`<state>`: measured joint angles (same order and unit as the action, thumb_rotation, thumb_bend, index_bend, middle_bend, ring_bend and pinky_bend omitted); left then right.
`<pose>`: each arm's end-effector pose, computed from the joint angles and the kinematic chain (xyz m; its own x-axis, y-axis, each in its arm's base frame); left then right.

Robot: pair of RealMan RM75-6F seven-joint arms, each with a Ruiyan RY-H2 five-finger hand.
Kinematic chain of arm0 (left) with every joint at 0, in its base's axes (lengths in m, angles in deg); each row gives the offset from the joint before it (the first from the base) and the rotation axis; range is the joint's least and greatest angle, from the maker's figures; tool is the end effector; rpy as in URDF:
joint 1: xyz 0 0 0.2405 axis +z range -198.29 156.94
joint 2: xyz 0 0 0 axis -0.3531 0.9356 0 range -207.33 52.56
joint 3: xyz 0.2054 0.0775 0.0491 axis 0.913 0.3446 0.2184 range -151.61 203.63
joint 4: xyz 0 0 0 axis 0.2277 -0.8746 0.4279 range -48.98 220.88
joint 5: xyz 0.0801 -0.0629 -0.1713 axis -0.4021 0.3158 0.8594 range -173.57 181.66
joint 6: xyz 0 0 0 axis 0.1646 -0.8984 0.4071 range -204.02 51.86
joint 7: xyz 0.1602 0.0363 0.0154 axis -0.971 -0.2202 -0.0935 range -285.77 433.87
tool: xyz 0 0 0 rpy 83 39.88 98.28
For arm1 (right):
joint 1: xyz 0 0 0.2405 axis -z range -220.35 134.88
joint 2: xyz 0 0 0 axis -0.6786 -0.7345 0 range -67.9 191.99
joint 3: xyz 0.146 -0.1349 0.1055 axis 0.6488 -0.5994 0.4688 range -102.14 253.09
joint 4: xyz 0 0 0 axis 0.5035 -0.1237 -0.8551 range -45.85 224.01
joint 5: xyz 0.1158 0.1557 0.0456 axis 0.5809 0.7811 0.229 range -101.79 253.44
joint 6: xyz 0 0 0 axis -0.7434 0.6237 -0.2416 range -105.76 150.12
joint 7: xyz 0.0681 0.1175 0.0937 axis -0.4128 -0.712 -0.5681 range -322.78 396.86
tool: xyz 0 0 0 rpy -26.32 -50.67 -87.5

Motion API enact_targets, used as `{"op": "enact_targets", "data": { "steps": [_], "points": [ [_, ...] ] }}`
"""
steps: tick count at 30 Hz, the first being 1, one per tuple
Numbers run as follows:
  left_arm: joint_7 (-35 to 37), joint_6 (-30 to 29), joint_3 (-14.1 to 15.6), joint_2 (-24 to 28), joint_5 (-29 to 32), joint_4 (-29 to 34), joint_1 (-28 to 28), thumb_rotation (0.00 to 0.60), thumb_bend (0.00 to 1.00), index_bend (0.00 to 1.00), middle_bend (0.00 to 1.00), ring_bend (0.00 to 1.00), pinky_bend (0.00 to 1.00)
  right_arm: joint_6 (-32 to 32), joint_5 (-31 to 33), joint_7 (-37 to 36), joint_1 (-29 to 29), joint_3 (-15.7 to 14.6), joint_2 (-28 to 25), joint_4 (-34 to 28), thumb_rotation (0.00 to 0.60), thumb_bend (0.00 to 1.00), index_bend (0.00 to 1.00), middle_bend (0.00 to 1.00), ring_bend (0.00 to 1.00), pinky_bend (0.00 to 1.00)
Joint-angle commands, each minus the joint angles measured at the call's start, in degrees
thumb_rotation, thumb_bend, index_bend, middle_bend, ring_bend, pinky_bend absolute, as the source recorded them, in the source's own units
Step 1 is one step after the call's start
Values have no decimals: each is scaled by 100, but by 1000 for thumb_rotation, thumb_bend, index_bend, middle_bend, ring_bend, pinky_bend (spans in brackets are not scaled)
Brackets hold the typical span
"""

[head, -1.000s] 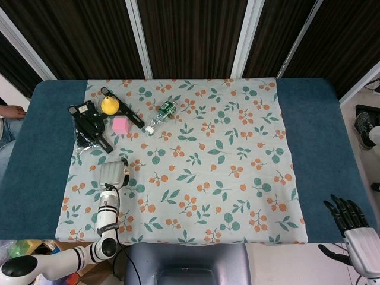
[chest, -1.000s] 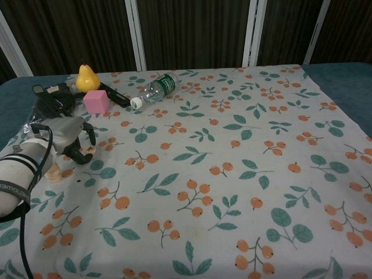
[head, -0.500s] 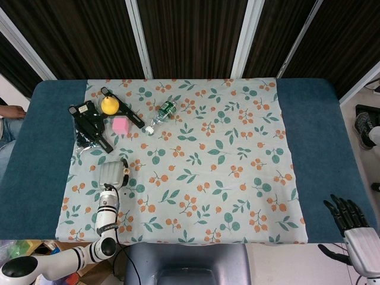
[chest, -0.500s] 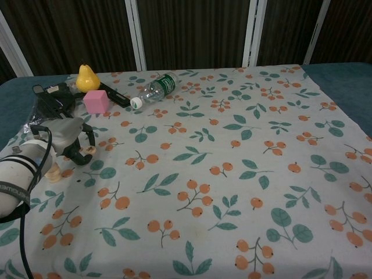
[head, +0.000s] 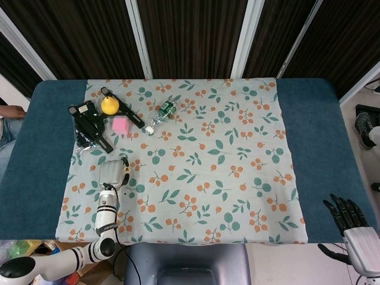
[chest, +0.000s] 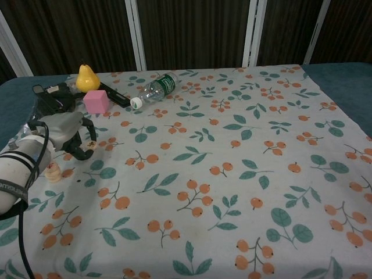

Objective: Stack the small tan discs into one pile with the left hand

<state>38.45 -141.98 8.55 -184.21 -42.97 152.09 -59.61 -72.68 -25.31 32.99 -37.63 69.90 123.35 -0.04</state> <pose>-0.1776 0.3566 -0.0361 0.4584 0.1835 0.8696 0.8773 0.0635 -0.4758 -0.2800 -0.1180 0.1587 0.4130 -0.0647 0.9084 -0.9076 -0.1119 0.4046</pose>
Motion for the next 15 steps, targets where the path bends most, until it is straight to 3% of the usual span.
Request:
{"op": "enact_targets", "data": {
  "steps": [1,8,15],
  "points": [
    [125,-273,46,216,-344,343,78,600,381,484,1000,1000,1000,16,5,17,-5,1,4,-7,600,102,0,0,0,0],
    [455,-311,196,1208,-552,2015,490,600,382,484,1000,1000,1000,58,12,108,-13,0,28,-31,600,102,0,0,0,0],
    [886,-275,644,1998,-868,2884,920,600,382,479,1000,1000,1000,96,7,207,-19,-8,56,-53,600,102,0,0,0,0]
  ]
}}
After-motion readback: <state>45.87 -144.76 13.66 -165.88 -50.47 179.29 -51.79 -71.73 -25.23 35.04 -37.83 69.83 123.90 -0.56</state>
